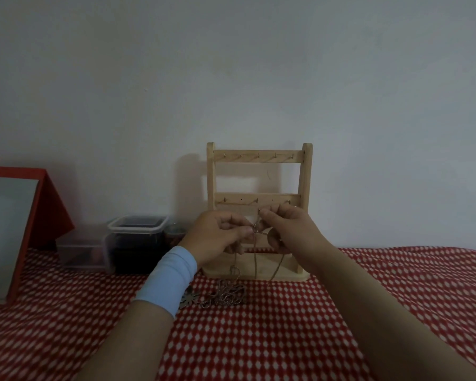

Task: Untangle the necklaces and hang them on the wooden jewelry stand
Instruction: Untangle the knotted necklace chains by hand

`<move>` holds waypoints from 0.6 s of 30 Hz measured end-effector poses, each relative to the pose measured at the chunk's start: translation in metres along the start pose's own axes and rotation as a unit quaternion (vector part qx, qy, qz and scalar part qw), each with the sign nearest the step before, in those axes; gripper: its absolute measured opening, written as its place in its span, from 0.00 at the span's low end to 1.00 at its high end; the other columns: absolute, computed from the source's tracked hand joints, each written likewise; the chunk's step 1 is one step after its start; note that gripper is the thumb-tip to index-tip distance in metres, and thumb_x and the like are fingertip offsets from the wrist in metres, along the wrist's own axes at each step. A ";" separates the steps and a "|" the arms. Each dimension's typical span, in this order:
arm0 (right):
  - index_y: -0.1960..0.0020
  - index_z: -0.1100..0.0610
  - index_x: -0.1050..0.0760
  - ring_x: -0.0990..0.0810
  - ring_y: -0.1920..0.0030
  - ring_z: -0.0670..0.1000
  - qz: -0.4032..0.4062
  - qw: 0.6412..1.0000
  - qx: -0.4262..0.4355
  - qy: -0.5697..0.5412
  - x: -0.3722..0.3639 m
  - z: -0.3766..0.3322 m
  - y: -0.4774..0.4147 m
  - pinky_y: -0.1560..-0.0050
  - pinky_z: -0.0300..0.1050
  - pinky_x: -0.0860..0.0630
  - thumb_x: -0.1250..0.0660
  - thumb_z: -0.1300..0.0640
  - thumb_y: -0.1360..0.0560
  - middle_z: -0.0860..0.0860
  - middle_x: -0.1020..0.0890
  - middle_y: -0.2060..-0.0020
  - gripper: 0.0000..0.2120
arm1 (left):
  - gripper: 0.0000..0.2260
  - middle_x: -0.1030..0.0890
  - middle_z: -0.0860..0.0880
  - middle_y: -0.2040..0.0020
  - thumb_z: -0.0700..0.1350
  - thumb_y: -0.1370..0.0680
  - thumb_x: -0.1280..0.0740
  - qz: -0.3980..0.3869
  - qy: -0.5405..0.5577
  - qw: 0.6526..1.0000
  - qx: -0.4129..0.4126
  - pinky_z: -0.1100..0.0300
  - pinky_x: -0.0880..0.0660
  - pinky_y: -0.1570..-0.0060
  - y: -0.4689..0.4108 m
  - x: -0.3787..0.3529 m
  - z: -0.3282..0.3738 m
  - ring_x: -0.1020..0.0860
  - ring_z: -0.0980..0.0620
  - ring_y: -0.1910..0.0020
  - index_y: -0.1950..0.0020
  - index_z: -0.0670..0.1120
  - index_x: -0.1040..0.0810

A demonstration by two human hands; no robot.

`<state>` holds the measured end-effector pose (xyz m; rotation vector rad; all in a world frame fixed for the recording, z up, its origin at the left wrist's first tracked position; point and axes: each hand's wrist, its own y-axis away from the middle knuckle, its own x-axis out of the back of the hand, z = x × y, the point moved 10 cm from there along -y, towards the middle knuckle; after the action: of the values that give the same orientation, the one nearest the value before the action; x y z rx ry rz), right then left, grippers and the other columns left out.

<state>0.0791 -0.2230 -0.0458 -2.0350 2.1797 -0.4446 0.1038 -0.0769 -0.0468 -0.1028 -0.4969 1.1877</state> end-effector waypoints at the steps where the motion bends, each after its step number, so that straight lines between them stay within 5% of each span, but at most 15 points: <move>1: 0.51 0.57 0.21 0.29 0.76 0.49 -0.002 1.000 0.000 0.003 -0.001 0.000 0.000 0.78 0.37 0.35 0.33 0.57 0.18 0.52 0.17 0.62 0.05 | 0.03 0.14 0.48 0.58 0.41 0.23 0.30 -0.007 -0.004 1.000 0.003 0.61 0.23 0.66 0.000 -0.001 0.000 0.18 0.48 0.66 0.51 0.46 0.17; 11: 0.55 0.57 0.15 0.21 0.69 0.45 -0.045 0.991 -0.004 0.127 -0.006 0.008 0.004 0.70 0.38 0.27 0.24 0.58 0.25 0.50 0.12 0.62 0.03 | 0.08 0.16 0.52 0.63 0.44 0.19 0.37 -0.034 -0.010 0.998 0.047 0.62 0.22 0.67 -0.002 -0.007 -0.017 0.18 0.53 0.64 0.51 0.44 0.19; 18: 0.54 0.58 0.14 0.23 0.71 0.44 -0.034 0.995 -0.008 0.089 -0.007 0.006 0.006 0.73 0.35 0.29 0.28 0.58 0.22 0.47 0.14 0.65 0.05 | 0.11 0.19 0.47 0.57 0.47 0.17 0.40 -0.043 -0.047 0.997 0.034 0.62 0.21 0.60 -0.005 -0.007 -0.018 0.21 0.52 0.58 0.48 0.44 0.20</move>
<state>0.0752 -0.2167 -0.0540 -2.1601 2.2231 -0.6415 0.1134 -0.0822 -0.0631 0.0334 -0.5379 1.1267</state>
